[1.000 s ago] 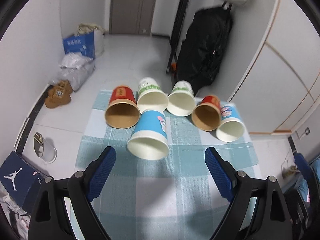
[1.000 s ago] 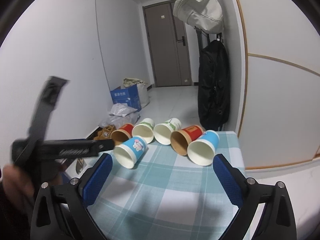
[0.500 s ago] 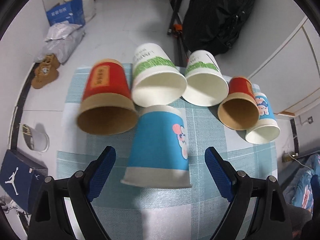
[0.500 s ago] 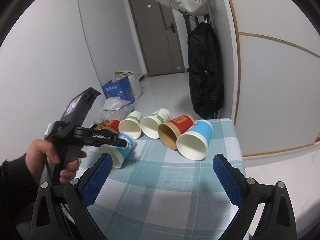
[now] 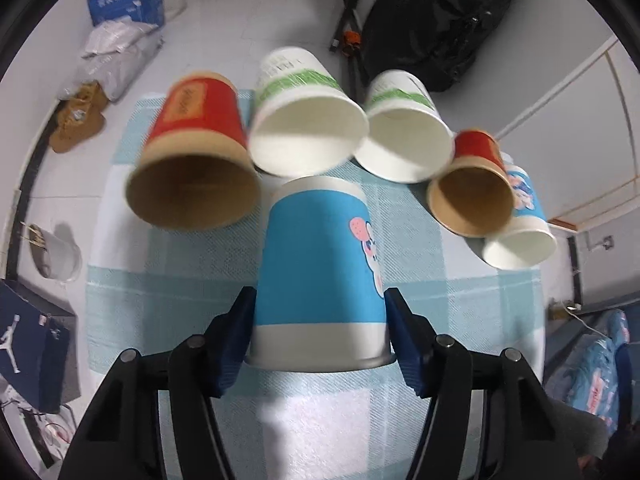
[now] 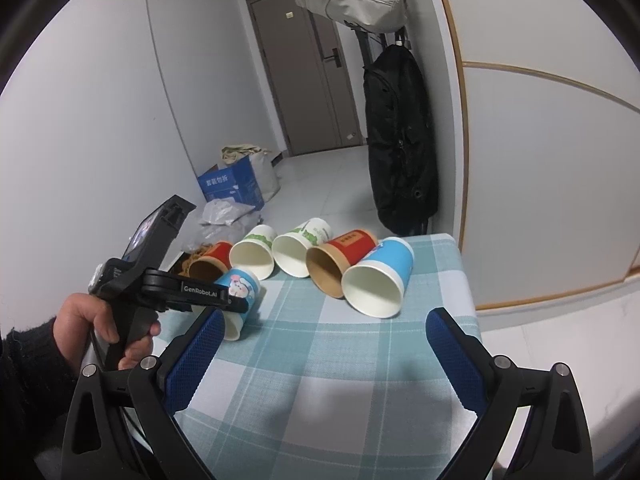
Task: Flip cup upright
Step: 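Reach the left tool to the blue cartoon cup and close on it, then lift the blue cup with the left tool and carry it toward the table edge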
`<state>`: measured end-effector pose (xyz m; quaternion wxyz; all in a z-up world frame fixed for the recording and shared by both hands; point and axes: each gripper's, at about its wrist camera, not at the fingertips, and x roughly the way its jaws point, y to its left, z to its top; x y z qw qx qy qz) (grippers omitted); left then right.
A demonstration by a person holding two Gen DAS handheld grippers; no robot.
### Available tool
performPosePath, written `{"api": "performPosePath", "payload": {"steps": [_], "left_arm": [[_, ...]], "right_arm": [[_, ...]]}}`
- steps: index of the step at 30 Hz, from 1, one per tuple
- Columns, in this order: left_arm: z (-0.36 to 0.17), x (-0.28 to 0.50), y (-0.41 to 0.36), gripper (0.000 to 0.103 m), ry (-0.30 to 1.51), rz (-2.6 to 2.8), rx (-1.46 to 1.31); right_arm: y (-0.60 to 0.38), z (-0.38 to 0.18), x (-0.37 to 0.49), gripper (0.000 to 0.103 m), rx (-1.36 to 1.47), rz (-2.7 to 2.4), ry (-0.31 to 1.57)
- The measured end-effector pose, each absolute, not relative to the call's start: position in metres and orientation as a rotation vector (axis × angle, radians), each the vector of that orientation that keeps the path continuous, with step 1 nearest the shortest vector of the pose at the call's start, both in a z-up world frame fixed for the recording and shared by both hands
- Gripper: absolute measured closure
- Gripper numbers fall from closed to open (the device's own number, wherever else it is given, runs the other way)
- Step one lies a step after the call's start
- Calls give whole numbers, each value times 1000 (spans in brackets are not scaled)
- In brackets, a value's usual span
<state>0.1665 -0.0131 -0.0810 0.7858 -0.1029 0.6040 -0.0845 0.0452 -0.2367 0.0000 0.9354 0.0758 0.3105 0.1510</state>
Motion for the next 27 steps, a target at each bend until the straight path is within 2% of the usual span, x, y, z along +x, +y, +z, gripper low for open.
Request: {"api": "performPosePath", "payload": {"steps": [17,27], "left_arm": [[-61,152,-22,46,1280,-232,-260],[-31,111,-31,46,1215,-267,-316]], "right_arm": [[-244,-2,37,1,163,242,611],[-244,-4,27,1,172,257,611]]}}
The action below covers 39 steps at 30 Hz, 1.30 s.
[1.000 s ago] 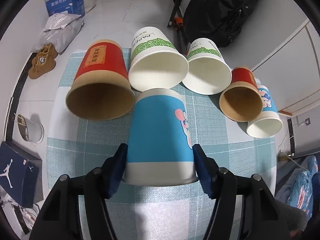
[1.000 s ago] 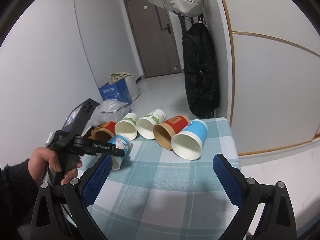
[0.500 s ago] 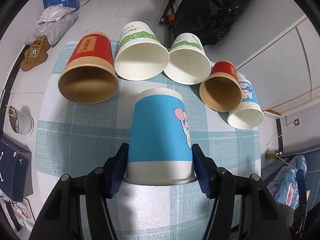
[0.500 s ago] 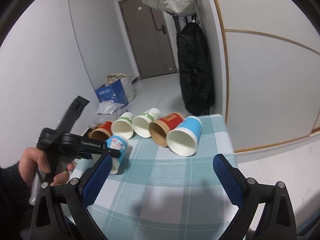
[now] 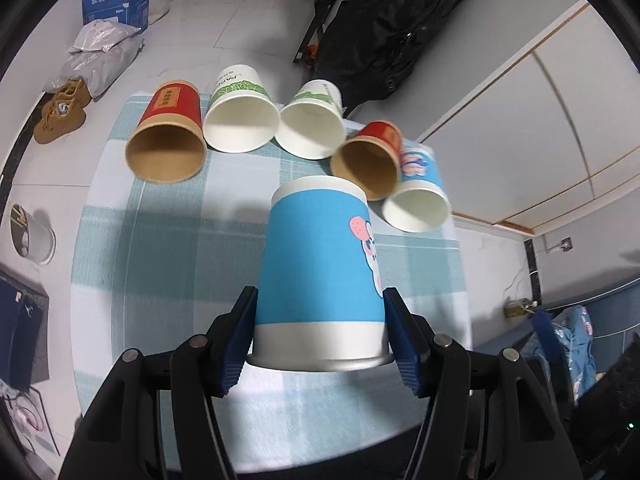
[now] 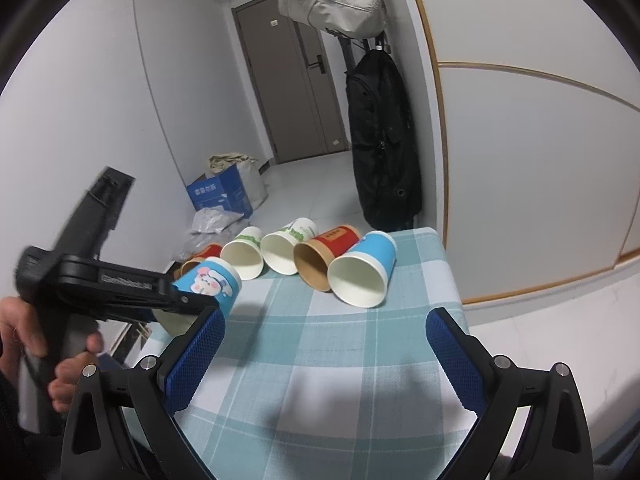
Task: Flip cup upright
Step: 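Lift the blue cup with the left tool and carry it toward the table edge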
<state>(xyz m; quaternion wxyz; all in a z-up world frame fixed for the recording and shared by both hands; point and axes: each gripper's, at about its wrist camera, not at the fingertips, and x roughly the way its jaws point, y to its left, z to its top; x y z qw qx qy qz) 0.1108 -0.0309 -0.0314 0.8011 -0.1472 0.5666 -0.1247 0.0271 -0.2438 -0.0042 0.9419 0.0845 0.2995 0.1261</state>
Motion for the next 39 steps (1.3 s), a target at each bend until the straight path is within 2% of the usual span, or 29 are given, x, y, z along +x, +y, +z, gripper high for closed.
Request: {"api": "performPosePath", "payload": {"steps": [9,21,30,36,39], "left_arm": [[-26,71,-29,46,1192,-274,-364],[-76,46,-26,46,1241,-222,-397],[-88,48,-26,46,1233,-237,-454],[-89,51,-33,40,1247,-225,-417],[-90,53,-31,28,1247,-220,-434]], "right_arm": [[-238,-8,17,1,143,279,617],[-230,-14,13,1,96,277,628],[-225,-18,13,1,76,279,638],[-223,-19,12,1,62,284,635],[-223,-19,11,1,62,283,632]]}}
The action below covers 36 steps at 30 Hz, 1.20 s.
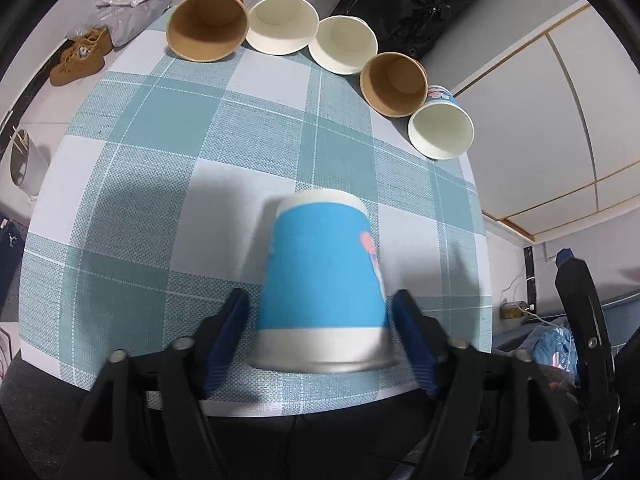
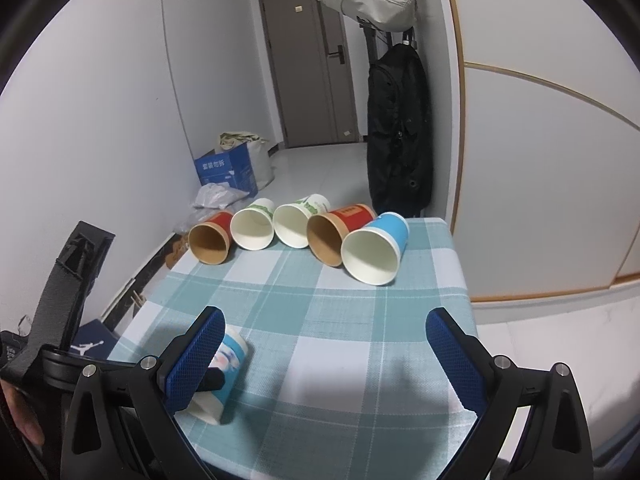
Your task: Flip cup upright
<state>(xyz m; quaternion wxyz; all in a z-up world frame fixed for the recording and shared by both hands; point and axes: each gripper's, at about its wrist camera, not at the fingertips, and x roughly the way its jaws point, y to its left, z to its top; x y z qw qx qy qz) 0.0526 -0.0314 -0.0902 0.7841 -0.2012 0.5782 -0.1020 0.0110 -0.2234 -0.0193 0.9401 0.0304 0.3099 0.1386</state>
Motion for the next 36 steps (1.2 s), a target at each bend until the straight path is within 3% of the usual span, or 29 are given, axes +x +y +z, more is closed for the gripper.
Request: {"api": "performPosePath", "payload": {"steps": [11,21,29,36], "left_arm": [[-62,43,-13,26,1122,-214,-455],[5,9,-16,26,803,-82,-262],[0,-12,-14,25,707,-12,-151],[-8,-9,-11,25,741,11,-159]], "right_arm": [[-225,-25,13,1,84,314,693],[-218,-21,7,1,85,404,728],[-208,-10,-10,1,43,464,681],[-202,-18,-7,1,28,477,718]]}}
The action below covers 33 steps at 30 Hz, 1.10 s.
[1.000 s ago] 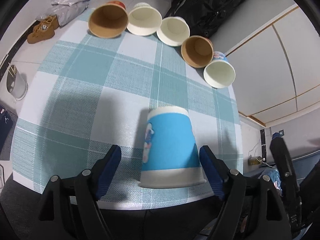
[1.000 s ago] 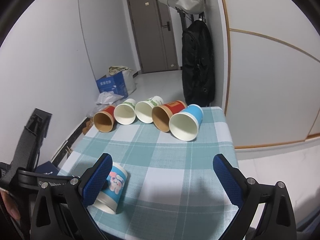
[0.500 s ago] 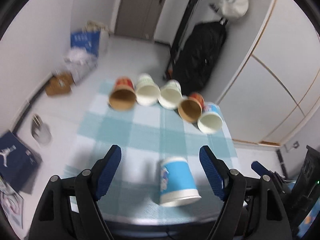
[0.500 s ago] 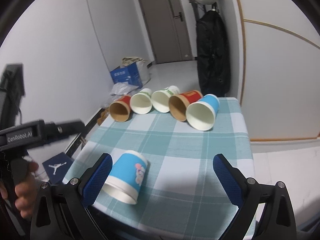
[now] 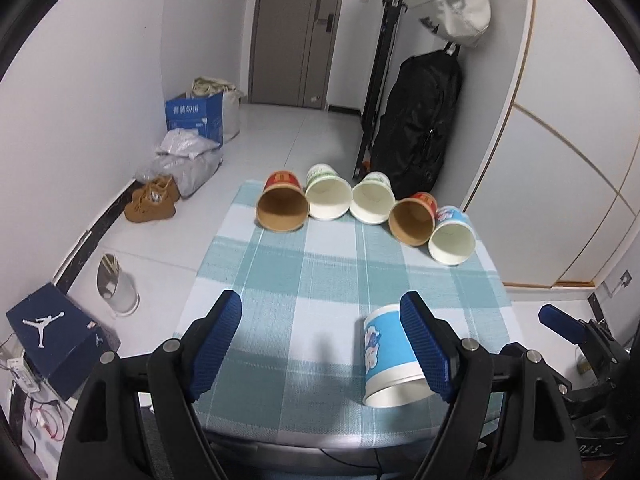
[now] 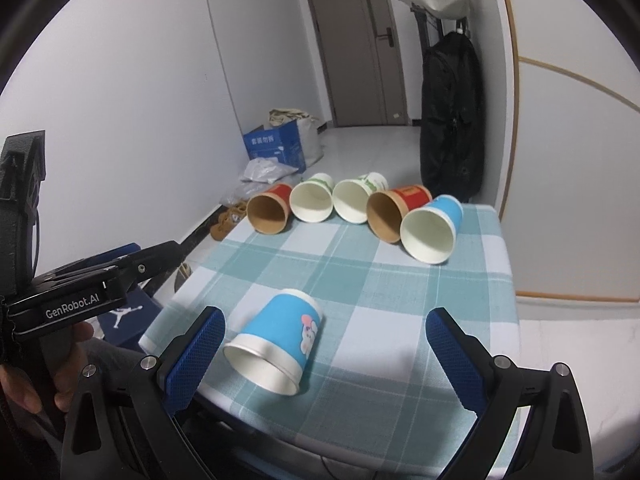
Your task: Flip cup upright
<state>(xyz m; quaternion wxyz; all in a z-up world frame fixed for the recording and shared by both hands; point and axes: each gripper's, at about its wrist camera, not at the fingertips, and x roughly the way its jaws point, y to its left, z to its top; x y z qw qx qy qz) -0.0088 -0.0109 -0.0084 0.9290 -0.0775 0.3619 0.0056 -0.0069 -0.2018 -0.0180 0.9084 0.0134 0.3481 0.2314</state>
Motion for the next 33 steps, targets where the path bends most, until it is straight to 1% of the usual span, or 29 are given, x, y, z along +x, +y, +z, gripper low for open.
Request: {"api": "performPosePath", "payload": {"steps": [11,17,20,23,26,29,31,33], "left_arm": [[-4,-14,-14,25,714,0,-127],[-1,-14,-5,25,706,-5,-176],[-2,-13,1,25,714,-2,-207],[-5,-10,8,25,745,-3,-258],[-3,-10,12,25,739,-3,-269],[-5,-8,11,25,750,-8,-275],[-7,-6,13,25,760,-9,-285],[-8,-4,16,25,770,-7,-296]], "right_arm": [[-183,-42,-5,2,-51,541,823],[-179,-46,-10,2,-59,558,829],[-177,-48,-9,5,-66,558,834],[-176,-52,-6,5,-55,564,854],[-171,-57,-6,6,-64,586,874],[-168,-60,-7,11,-79,594,877],[-165,-63,-4,19,-79,595,891],[-163,-67,-2,23,-90,587,902]]}}
